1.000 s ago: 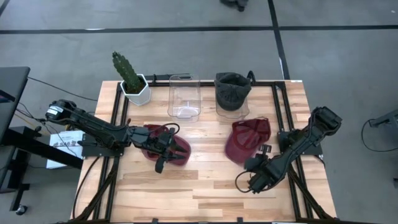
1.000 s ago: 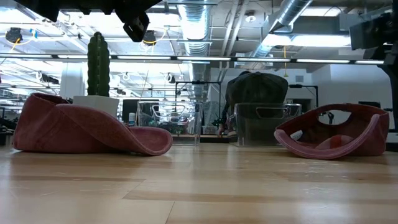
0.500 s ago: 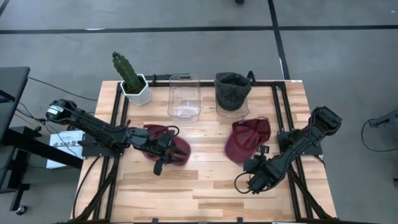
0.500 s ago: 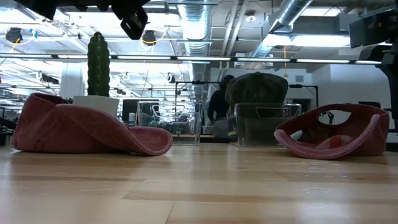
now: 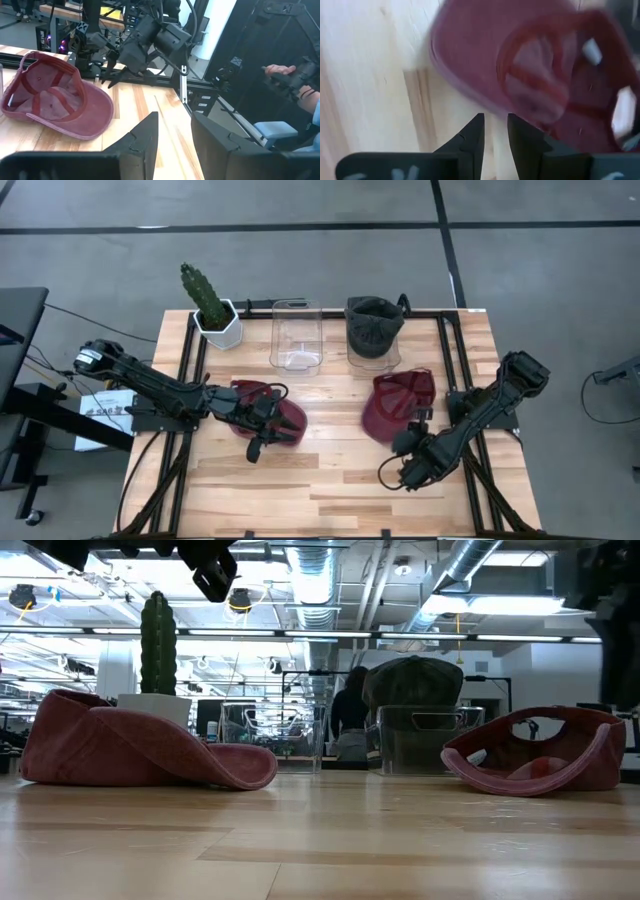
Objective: Pick & Place hat
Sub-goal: Put the right red cap into the transparent bin
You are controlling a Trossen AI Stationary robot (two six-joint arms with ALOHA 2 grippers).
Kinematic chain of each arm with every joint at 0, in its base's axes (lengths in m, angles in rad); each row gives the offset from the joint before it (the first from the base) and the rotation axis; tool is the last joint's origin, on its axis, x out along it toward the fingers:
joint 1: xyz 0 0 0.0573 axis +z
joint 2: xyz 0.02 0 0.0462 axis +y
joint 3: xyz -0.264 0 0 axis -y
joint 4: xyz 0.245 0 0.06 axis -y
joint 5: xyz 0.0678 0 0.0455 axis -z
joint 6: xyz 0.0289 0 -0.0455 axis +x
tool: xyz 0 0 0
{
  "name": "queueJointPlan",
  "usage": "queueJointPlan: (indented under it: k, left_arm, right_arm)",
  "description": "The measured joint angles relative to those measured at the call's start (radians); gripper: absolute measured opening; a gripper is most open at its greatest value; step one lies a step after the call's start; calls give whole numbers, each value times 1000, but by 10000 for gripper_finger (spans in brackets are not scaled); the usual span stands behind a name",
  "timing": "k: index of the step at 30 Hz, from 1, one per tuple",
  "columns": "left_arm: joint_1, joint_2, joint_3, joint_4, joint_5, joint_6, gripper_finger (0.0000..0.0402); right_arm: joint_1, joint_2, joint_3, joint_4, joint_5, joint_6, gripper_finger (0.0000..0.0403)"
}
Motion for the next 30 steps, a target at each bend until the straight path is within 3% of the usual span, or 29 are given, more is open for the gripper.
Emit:
queueJointPlan:
  k: [7, 30]
  left_arm:
    - [0, 0, 0, 0, 0, 1, 113]
    - [0, 0, 0, 0, 0, 0, 113]
  right_arm:
    - [-5, 0, -3, 65, 58, -76, 75]
    - [-4, 0, -89, 138, -54, -112, 75]
